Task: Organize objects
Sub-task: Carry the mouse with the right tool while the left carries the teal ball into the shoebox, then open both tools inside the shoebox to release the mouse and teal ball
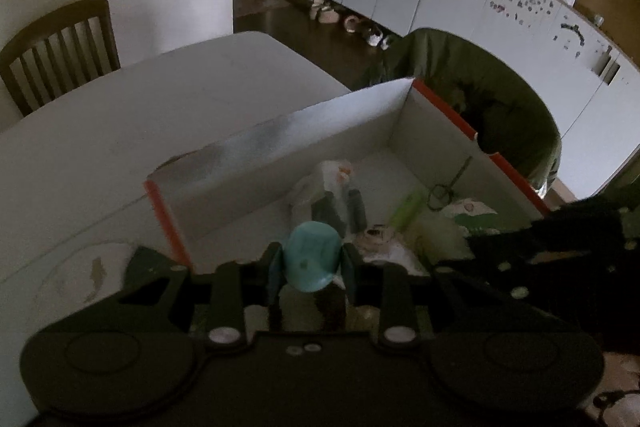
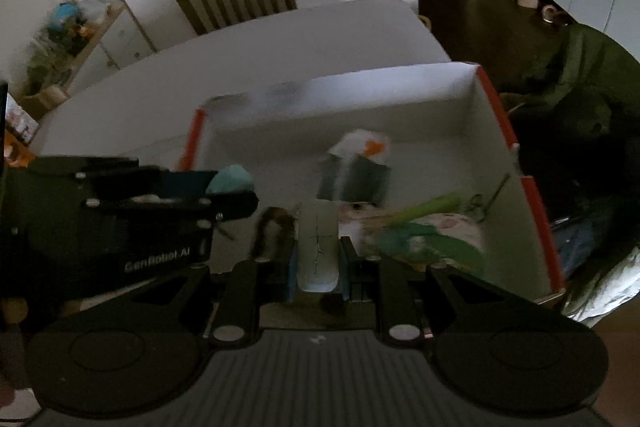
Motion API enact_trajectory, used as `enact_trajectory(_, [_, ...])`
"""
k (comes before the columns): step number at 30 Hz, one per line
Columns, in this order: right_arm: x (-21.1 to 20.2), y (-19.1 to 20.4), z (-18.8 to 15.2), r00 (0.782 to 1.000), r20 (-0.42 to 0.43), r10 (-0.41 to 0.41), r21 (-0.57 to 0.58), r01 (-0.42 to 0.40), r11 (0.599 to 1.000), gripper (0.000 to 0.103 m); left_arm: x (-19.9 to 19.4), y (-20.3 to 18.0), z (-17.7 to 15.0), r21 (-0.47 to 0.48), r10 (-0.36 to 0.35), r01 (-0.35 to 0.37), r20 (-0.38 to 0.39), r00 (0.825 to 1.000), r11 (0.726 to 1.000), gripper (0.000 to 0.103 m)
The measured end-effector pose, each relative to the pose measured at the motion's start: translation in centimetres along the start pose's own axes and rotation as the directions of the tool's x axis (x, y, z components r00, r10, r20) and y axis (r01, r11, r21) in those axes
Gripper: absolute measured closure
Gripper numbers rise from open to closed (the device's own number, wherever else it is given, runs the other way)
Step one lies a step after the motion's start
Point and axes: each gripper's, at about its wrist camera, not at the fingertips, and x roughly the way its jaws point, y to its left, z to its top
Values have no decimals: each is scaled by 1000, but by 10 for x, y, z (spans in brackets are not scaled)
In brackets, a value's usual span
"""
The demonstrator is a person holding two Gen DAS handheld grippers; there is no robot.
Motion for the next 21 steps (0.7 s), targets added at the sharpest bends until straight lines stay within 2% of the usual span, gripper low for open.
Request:
enact_trajectory(6, [16, -24, -2, 999, -34, -19, 4, 19, 1000, 83, 28, -8, 12, 21, 20, -19, -37, 999, 1000, 74])
enact_trajectory(13, [30, -33, -5, 998, -59, -31, -17, 30, 999, 83, 54, -14, 16, 58, 45, -40, -89, 995, 998, 74])
enact_trajectory(21, [39, -35, -8, 997, -78, -28, -22, 27, 999, 82, 69, -7, 13, 29, 44, -39, -157, 987, 999, 73])
